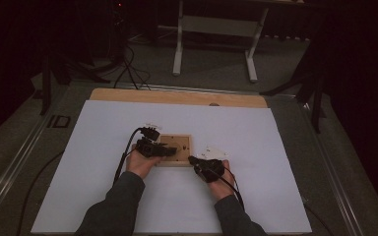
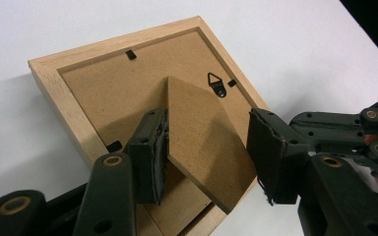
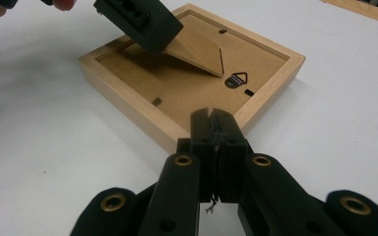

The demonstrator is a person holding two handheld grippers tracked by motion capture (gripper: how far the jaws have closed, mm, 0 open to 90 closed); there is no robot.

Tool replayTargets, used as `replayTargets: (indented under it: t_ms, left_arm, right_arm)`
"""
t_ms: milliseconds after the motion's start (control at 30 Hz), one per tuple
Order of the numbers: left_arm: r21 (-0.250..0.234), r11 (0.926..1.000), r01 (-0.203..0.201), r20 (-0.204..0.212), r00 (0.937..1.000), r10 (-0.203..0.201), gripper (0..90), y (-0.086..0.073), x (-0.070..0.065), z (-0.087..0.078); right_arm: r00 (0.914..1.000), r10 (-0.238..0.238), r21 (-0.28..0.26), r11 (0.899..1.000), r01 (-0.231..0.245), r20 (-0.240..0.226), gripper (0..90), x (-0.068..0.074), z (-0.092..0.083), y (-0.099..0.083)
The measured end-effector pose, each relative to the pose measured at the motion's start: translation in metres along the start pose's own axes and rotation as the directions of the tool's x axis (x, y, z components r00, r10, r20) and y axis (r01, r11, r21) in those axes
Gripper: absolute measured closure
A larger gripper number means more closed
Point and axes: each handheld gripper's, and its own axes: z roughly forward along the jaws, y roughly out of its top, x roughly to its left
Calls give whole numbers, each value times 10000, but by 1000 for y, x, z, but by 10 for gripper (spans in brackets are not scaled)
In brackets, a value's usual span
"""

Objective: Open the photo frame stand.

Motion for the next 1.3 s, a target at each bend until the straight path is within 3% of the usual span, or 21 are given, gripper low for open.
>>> replayTargets:
  t_ms: [100,533,867,1000,1100,1300]
  left_arm:
    - [186,9998,-115,-282,9995,120,529,0,-2,1]
    - [115,9983,-573,-645,9962,580,541,-1,-7,1]
    - [-78,9894,-1452,-1110,9834,1435,541,-5,-18,-3]
    - [-254,9827,-1834,-1351,9746,1784,541,-9,-23,-5]
    - [-366,9737,-2250,-1603,9630,2166,541,-13,-28,-8]
    - [-537,9466,-3181,-2151,9293,3001,541,-24,-39,-14]
  right_arm:
    - [10000,36,5,10000,-36,-10,875,0,0,0]
    - [9999,-80,90,9999,79,90,789,-2,-2,3]
    - [9999,-104,-175,9998,104,50,716,-10,-14,13]
    - [10000,-57,-208,9998,57,-18,687,-13,-18,16]
    - [10000,-42,-192,9998,42,-15,657,-14,-19,17]
    - [9999,142,-60,9999,-141,20,592,-16,-19,18]
